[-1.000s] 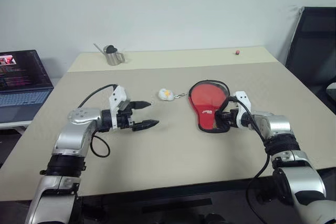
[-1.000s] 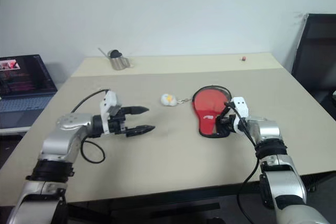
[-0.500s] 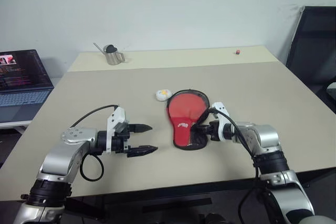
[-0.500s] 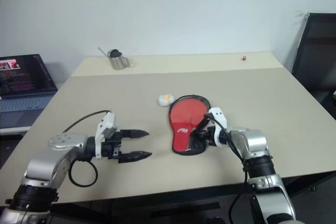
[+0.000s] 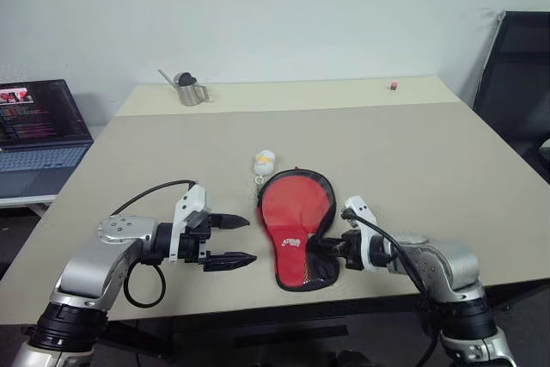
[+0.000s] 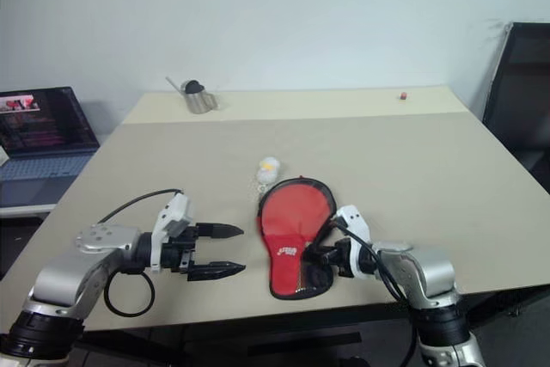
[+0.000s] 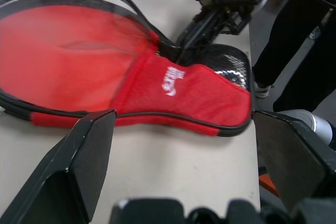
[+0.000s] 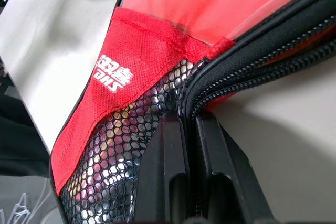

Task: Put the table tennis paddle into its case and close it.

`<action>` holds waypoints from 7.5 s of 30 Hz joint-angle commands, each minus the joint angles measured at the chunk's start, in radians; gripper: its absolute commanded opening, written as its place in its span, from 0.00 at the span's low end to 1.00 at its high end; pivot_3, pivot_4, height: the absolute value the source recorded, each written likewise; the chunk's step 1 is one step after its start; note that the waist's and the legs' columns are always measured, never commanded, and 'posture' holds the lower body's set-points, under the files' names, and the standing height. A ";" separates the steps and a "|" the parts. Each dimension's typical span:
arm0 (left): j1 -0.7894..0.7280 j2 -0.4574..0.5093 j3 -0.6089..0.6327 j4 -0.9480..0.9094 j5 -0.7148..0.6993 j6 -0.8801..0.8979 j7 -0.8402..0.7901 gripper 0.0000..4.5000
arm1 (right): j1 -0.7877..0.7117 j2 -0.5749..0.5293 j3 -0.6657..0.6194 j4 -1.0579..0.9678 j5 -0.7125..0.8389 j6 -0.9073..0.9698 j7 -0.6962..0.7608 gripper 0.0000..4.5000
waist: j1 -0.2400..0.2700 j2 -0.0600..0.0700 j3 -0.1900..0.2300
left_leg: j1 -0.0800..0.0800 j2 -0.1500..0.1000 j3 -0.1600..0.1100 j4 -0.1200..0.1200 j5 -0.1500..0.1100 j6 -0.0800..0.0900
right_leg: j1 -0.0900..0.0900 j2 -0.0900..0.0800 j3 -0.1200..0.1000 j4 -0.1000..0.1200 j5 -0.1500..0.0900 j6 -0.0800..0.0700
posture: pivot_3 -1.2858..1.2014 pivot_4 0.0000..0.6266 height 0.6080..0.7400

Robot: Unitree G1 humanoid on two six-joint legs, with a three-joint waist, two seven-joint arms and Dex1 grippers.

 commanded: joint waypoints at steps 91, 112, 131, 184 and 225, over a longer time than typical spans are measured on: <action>-0.902 -0.496 -0.035 1.407 0.446 -0.440 0.641 1.00 | -0.077 -0.019 0.230 0.038 -0.107 -0.482 -0.072 0.99 | 0.030 0.001 0.003 | -0.005 -0.004 -0.001 0.001 0.001 -0.005 | -0.002 0.002 -0.004 -0.003 0.000 0.000 | 0.52 0.24 1.00; -0.890 -0.566 0.012 1.467 0.514 -0.390 0.744 0.10 | -0.048 0.009 0.226 0.037 -0.168 -0.509 -0.115 1.00 | 0.035 0.001 0.002 | -0.004 -0.004 -0.001 0.002 0.002 -0.005 | -0.002 0.003 -0.004 0.000 0.000 0.000 | 0.52 0.24 1.00; -0.972 -0.592 -0.062 1.475 0.666 -0.575 0.787 0.04 | 0.044 -0.021 0.330 0.078 -0.268 -0.394 -0.153 1.00 | 0.037 -0.003 -0.001 | 0.000 -0.004 -0.002 0.003 0.000 -0.003 | 0.003 0.004 -0.005 0.001 0.000 0.000 | 0.52 0.24 1.00; -1.047 -0.787 -0.464 1.530 1.171 -0.761 1.057 0.04 | 0.373 0.107 0.387 -0.342 -0.228 -0.079 -0.397 1.00 | 0.041 -0.003 -0.006 | 0.001 -0.003 -0.003 0.001 0.000 -0.003 | 0.007 0.004 -0.007 -0.004 -0.001 0.002 | 0.52 0.24 1.00; -0.886 -0.491 -0.123 1.380 0.730 -1.011 0.685 0.97 | 0.025 -0.051 0.211 -0.062 -0.184 -0.311 -0.172 1.00 | 0.036 -0.001 -0.019 | 0.018 -0.001 -0.004 0.002 0.000 -0.003 | 0.023 0.007 -0.006 -0.001 -0.003 0.007 | 0.52 0.24 1.00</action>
